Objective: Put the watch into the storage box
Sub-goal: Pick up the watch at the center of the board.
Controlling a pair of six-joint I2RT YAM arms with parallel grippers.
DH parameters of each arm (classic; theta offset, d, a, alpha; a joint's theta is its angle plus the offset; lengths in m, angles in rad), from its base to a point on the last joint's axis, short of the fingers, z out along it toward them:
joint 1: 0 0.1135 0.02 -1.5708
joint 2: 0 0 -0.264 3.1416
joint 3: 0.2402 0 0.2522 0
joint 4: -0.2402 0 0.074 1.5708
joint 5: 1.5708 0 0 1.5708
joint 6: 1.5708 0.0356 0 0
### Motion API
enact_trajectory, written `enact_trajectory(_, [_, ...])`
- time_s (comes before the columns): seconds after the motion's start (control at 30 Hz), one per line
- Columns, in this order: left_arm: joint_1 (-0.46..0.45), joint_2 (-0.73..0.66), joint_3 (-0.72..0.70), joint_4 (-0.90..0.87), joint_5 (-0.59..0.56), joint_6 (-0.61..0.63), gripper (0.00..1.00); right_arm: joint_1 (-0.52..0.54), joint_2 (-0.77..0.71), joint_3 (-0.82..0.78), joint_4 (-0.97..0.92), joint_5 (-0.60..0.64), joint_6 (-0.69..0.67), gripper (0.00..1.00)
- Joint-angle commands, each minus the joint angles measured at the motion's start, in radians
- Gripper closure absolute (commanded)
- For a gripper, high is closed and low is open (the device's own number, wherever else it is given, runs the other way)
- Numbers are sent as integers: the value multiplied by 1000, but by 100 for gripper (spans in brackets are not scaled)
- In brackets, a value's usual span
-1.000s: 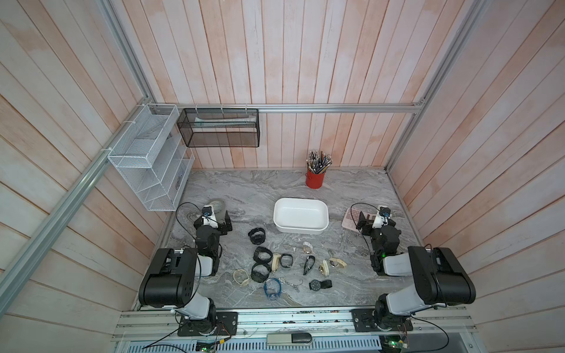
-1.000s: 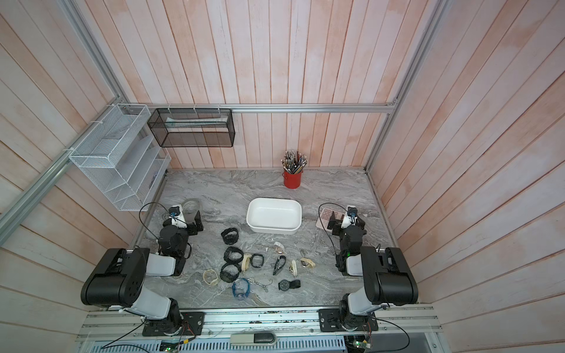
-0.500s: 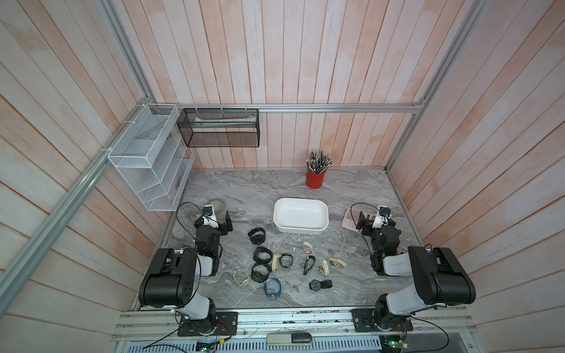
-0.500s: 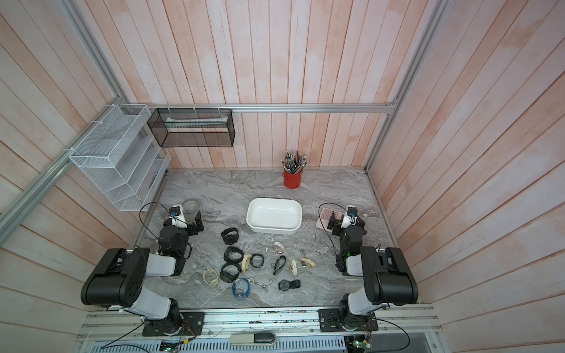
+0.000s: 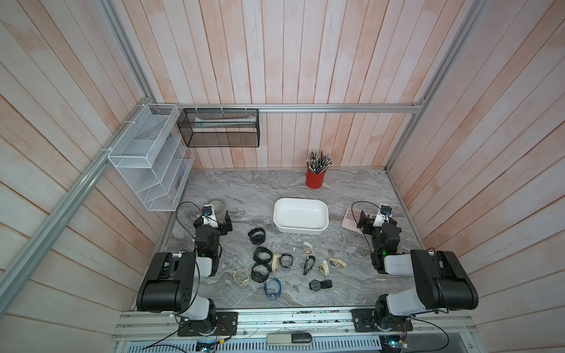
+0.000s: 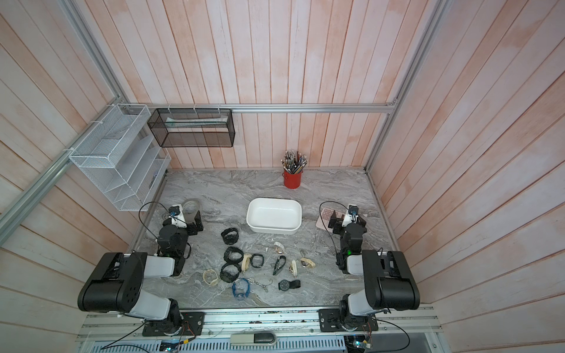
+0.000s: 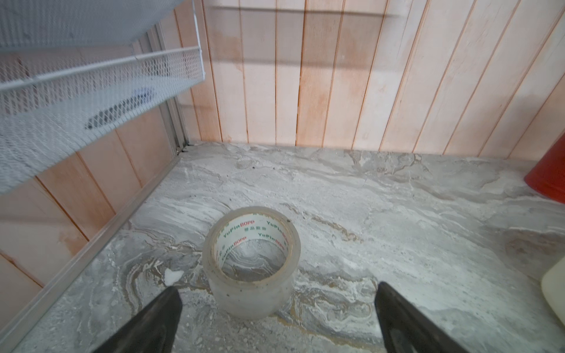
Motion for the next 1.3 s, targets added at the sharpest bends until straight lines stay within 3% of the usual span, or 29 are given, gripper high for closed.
enact_trajectory(0.0, [-68, -145, 103, -268, -255, -68, 0, 8, -138, 171, -395, 67, 146, 2])
enact_trajectory(0.07, [-71, -242, 140, -429, -215, -194, 0, 20, -208, 183, -456, 68, 260, 2])
enact_trajectory(0.13, [-70, -371, 112, -460, -140, -344, 0, 15, -256, 144, -467, 122, 432, 2])
enact_trajectory(0.2, [-70, -474, 33, -369, -96, -458, 0, -6, -276, 96, -429, 50, 440, 2])
enact_trajectory(0.27, [-68, -548, -26, -293, -56, -496, 0, -11, -280, 93, -453, -5, 450, 2])
enact_trajectory(0.33, [-68, -580, 12, -415, -53, -537, 0, -9, -272, 154, -598, -62, 457, 2])
enact_trajectory(0.5, [-96, -503, 150, -663, 191, -501, 3, 54, -274, 315, -1025, -75, 407, 9])
enact_trajectory(0.6, [-170, -459, 174, -665, 263, -511, 3, 154, -299, 346, -1214, -49, 384, 17])
enact_trajectory(0.73, [-334, -401, 213, -655, 234, -446, 3, 290, -330, 345, -1383, -47, 401, 26])
enact_trajectory(0.87, [-432, -351, 255, -664, 197, -394, 3, 366, -388, 316, -1456, -84, 438, 28])
enact_trajectory(1.27, [-519, -293, 264, -630, 164, -378, 3, 559, -410, 340, -1658, -69, 618, 27])
